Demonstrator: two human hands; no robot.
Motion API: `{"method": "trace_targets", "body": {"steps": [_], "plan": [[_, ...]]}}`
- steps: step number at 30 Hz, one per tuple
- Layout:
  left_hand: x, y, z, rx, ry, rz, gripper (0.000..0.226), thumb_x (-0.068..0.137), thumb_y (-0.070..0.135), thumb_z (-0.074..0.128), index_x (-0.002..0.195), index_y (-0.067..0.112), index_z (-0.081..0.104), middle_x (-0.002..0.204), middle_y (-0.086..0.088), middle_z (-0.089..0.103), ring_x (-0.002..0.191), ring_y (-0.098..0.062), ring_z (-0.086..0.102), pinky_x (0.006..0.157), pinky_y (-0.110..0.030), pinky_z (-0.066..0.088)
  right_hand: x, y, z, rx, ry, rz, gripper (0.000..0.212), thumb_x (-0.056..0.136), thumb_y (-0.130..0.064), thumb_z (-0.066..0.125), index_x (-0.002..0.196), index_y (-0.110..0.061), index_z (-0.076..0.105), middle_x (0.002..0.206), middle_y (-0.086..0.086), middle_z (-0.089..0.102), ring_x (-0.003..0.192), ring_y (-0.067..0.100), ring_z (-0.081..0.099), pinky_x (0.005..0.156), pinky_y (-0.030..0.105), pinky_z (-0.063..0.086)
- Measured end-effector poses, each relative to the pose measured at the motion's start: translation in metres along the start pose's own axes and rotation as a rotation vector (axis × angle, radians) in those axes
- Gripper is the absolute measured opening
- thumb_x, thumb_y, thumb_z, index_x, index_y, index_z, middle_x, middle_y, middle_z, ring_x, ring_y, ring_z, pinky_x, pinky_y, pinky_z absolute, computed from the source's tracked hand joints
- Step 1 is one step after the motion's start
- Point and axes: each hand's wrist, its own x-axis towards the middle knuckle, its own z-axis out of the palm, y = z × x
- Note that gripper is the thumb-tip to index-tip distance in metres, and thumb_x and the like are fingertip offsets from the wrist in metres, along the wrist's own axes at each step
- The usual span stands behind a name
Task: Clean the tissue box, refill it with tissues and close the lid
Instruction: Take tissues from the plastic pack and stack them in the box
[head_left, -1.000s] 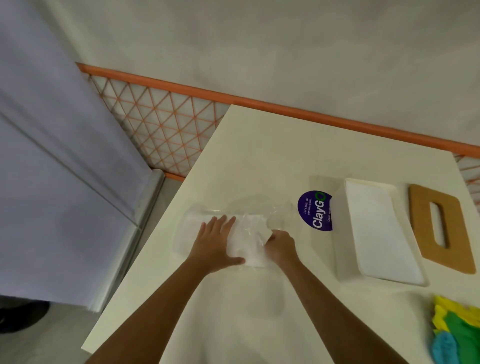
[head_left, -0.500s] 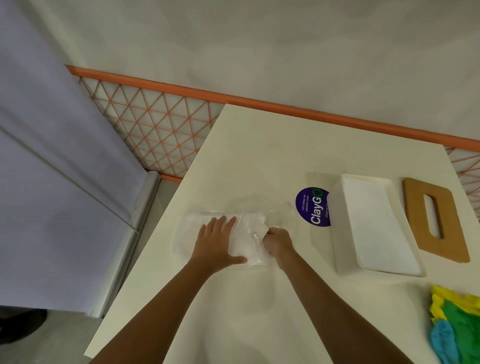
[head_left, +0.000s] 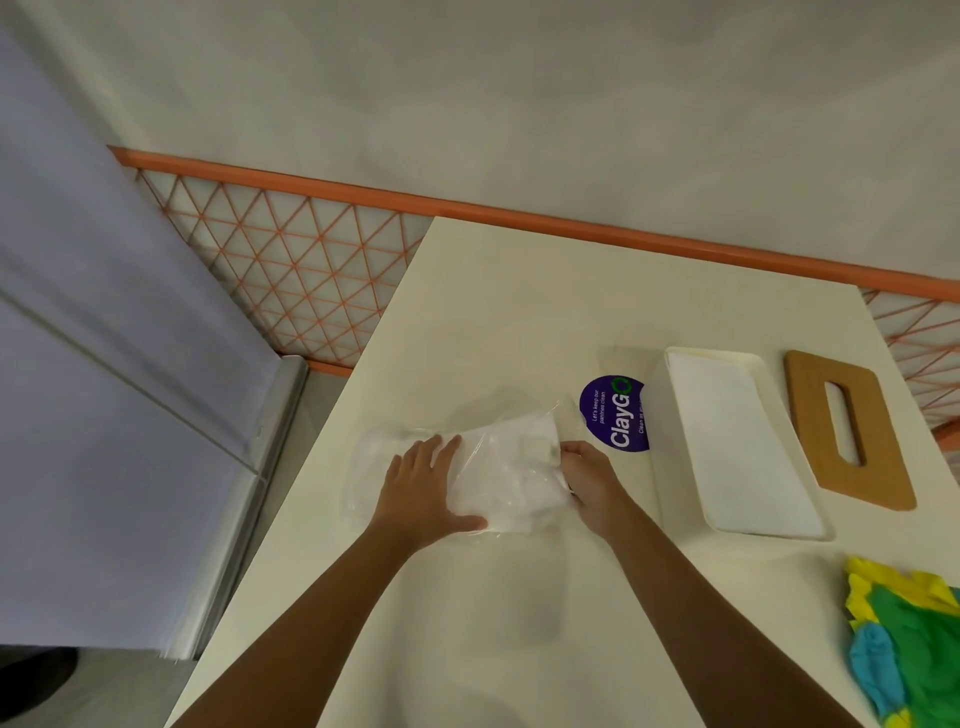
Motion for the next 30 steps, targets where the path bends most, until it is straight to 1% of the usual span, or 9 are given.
{"method": "trace_targets", "body": {"steps": [3,7,11,13,16,22,26,28,30], "plan": [[-0.001,0.000,-0.001,0.007,-0.005,0.002,0.107,0.068,0.070,0.061,0.148,0.023,0.009,0.156,-0.003,0.014,0.143,-0.023,0.015,0.118,-0.041,0.015,0.001,0.002,0.005,0.027,-0.096,0.041,0.035,0.089,-0.021,0.059,0.122,-0.012,0.053,0.118,0.010,0.062,0.105,0.030,0.060,0.086,0.042,0.053],[-0.002,0.000,-0.002,0.027,-0.003,0.009,0.106,0.068,0.070,0.061,0.148,0.023,0.009,0.155,-0.002,0.015,0.143,-0.022,0.017,0.118,-0.040,0.017,-0.003,-0.001,0.011,-0.137,-0.182,-0.005,0.040,0.087,-0.019,0.061,0.127,-0.015,0.054,0.120,0.010,0.062,0.108,0.030,0.059,0.088,0.039,0.052],[-0.004,-0.002,-0.002,0.005,-0.024,0.003,0.105,0.069,0.068,0.062,0.148,0.023,0.011,0.155,-0.002,0.017,0.143,-0.021,0.017,0.117,-0.039,0.017,-0.006,-0.008,0.001,-0.272,-0.087,-0.146,0.036,0.087,-0.013,0.057,0.123,-0.013,0.059,0.113,0.007,0.063,0.102,0.026,0.059,0.087,0.035,0.049],[-0.005,-0.002,-0.003,-0.003,-0.033,-0.001,0.103,0.070,0.066,0.063,0.148,0.023,0.012,0.154,-0.002,0.018,0.142,-0.021,0.018,0.117,-0.038,0.017,-0.009,-0.010,-0.009,-0.246,-0.017,-0.178,0.034,0.088,-0.010,0.055,0.122,-0.009,0.058,0.111,0.006,0.062,0.099,0.023,0.057,0.084,0.032,0.046],[-0.006,-0.001,-0.005,0.010,-0.049,-0.006,0.102,0.070,0.066,0.063,0.148,0.023,0.012,0.154,-0.001,0.019,0.142,-0.021,0.019,0.116,-0.038,0.018,-0.014,-0.009,-0.024,-0.188,0.043,-0.175,0.035,0.086,-0.008,0.059,0.121,-0.008,0.057,0.117,0.008,0.061,0.107,0.026,0.057,0.092,0.034,0.045],[-0.007,0.003,-0.014,0.136,-0.060,0.003,0.107,0.066,0.074,0.059,0.148,0.026,0.009,0.156,0.000,0.014,0.144,-0.020,0.015,0.116,-0.038,0.017,-0.026,-0.012,-0.040,-0.132,0.029,-0.207,0.034,0.086,-0.008,0.061,0.119,-0.009,0.058,0.107,0.004,0.059,0.098,0.021,0.054,0.089,0.031,0.044],[-0.010,0.012,-0.025,0.135,-0.080,-0.029,0.112,0.061,0.082,0.054,0.148,0.027,0.008,0.157,0.000,0.007,0.145,-0.022,0.006,0.119,-0.042,0.010,-0.033,-0.019,-0.049,-0.128,0.012,-0.243,0.031,0.086,-0.007,0.059,0.117,-0.009,0.060,0.115,0.010,0.063,0.097,0.021,0.056,0.087,0.030,0.044],[-0.010,0.019,-0.033,0.112,-0.061,-0.063,0.108,0.064,0.083,0.048,0.148,0.027,0.010,0.157,0.000,0.006,0.146,-0.021,0.004,0.119,-0.043,0.007,-0.036,-0.026,-0.057,-0.156,0.003,-0.261,0.030,0.087,-0.007,0.058,0.117,-0.007,0.060,0.117,0.011,0.063,0.097,0.022,0.057,0.083,0.027,0.041],[-0.011,0.031,-0.041,0.076,-0.021,-0.079,0.100,0.068,0.083,0.043,0.147,0.028,0.016,0.157,0.001,0.010,0.146,-0.019,0.006,0.119,-0.043,0.008,-0.041,-0.035,-0.070,-0.201,0.006,-0.284,0.032,0.087,-0.010,0.057,0.119,-0.007,0.059,0.119,0.011,0.062,0.104,0.026,0.058,0.083,0.027,0.041]]}}
